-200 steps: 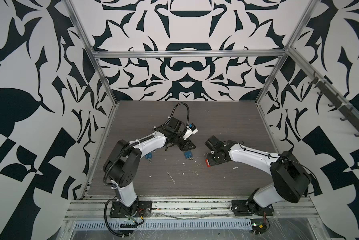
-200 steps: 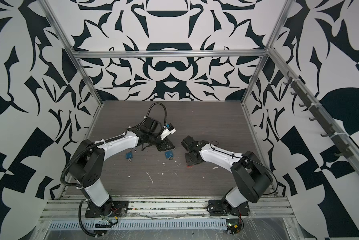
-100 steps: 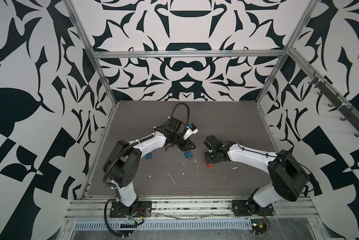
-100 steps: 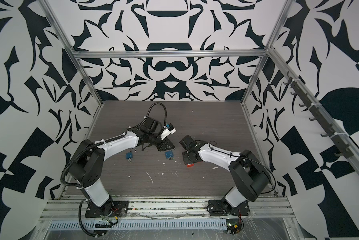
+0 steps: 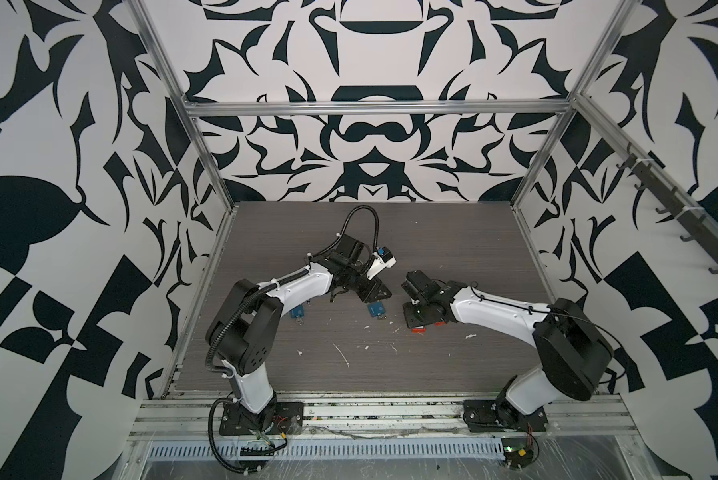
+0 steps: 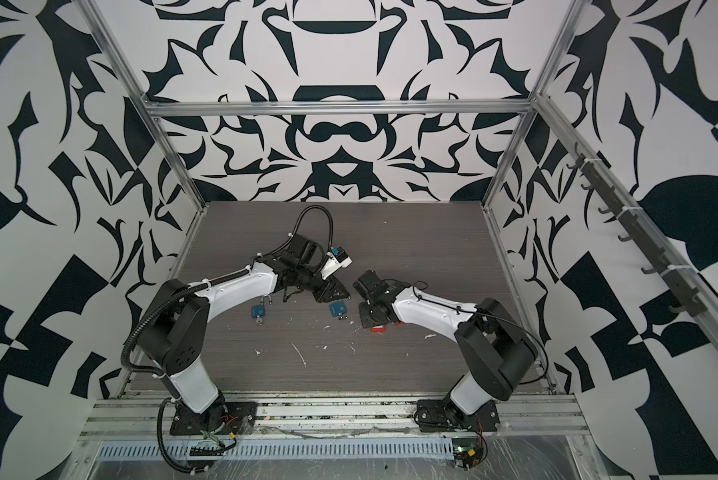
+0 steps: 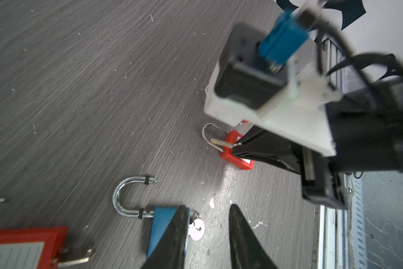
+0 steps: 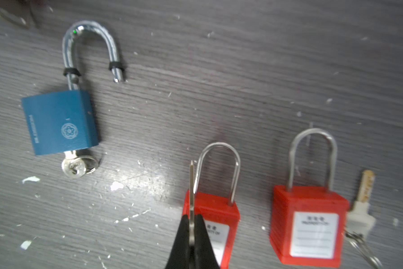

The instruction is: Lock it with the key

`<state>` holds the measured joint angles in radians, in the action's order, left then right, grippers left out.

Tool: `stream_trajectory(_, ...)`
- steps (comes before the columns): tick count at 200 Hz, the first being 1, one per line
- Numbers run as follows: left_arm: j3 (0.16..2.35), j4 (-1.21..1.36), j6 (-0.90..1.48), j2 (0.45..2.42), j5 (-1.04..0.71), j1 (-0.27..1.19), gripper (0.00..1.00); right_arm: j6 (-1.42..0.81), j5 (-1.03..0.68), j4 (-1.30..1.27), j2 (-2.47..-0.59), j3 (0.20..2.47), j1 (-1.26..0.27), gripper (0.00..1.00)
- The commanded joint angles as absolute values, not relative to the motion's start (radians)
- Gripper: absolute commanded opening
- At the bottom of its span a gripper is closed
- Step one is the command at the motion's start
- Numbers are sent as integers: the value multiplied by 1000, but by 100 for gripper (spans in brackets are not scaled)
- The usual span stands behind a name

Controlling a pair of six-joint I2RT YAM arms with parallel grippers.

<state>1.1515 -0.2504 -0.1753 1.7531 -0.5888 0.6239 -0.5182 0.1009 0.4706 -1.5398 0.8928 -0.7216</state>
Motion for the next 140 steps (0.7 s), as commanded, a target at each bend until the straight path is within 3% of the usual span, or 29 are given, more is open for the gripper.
stream_trajectory(1, 1158, -264, -176, 1729, -601, 627, 33, -526, 170, 527, -1472, 886, -719, 0)
stream_trajectory(90, 1146, -256, -177, 1729, -602, 629, 33, -466, 262, 553, -1511, 847, -686, 0)
stream_trajectory(140, 1137, -256, -176, 1722, -595, 629, 33, -448, 214, 498, -1590, 866, -686, 0)
